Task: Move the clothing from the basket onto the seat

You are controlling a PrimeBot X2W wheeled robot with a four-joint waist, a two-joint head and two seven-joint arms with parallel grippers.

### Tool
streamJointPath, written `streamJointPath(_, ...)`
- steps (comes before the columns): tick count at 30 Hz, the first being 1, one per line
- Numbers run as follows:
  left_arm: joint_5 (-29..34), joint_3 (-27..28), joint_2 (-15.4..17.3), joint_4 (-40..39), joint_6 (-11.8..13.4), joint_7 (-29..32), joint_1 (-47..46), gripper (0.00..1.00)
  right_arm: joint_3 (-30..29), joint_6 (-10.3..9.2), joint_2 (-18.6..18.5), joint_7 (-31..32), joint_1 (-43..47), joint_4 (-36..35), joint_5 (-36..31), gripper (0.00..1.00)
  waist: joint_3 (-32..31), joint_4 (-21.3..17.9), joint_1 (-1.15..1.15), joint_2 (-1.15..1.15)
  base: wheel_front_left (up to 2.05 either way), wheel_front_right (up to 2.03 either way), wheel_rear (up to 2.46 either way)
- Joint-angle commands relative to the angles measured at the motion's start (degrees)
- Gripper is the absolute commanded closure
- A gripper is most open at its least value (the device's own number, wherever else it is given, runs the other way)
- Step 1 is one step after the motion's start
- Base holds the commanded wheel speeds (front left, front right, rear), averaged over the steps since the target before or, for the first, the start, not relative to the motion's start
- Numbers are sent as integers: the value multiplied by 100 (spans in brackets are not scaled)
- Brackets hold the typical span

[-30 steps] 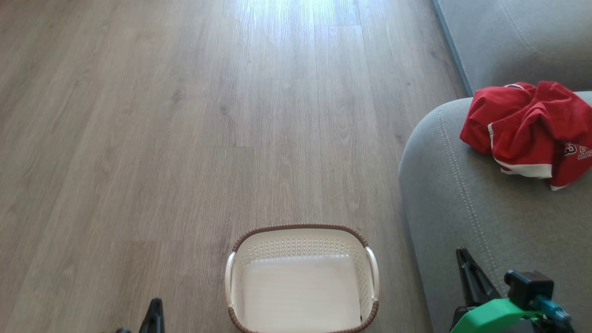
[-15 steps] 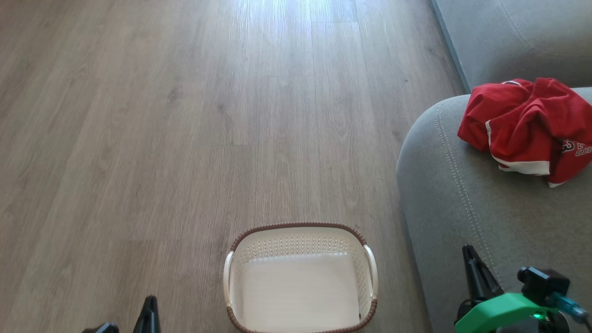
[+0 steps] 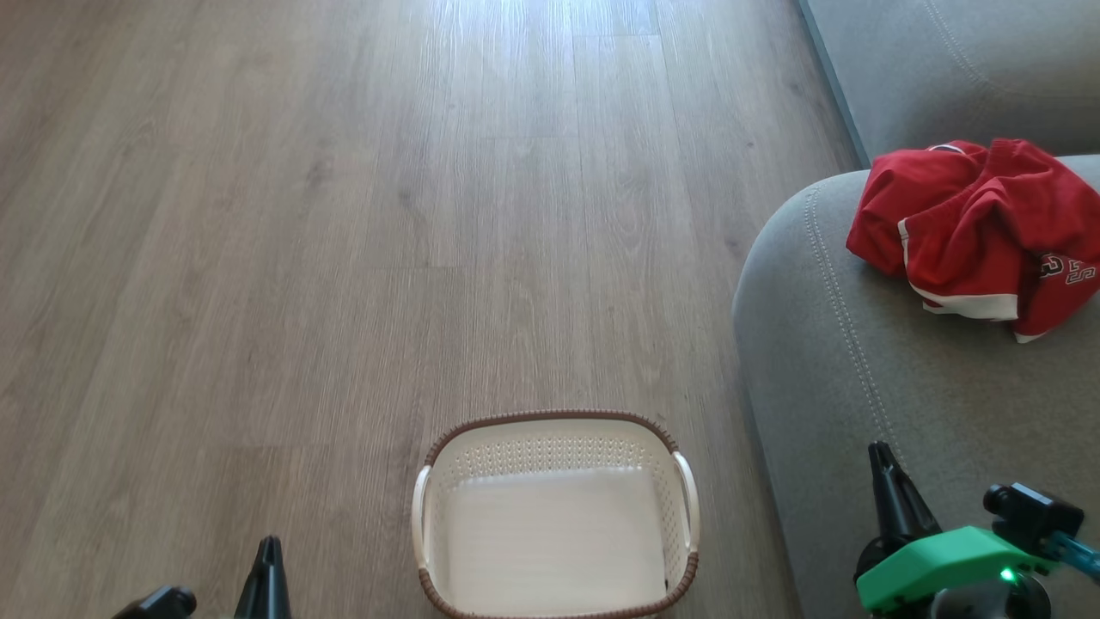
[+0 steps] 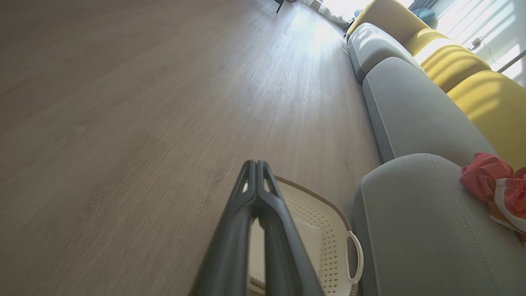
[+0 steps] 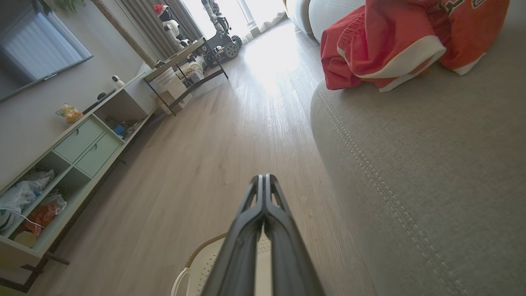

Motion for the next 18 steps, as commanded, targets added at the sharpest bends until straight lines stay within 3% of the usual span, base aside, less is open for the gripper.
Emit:
streamJointPath(1,-93,199,28,-170,-57,22,-283,100,-20,-1,-4,24,-295,-193,144,100,2,-3,0,0,0,0,0)
streamJointPath(18,-920,625,-157,-204,-331,289,-421,100,-86,-1,-14,274,-455,-192,1267,100,48,-60,0,0,0,0,0)
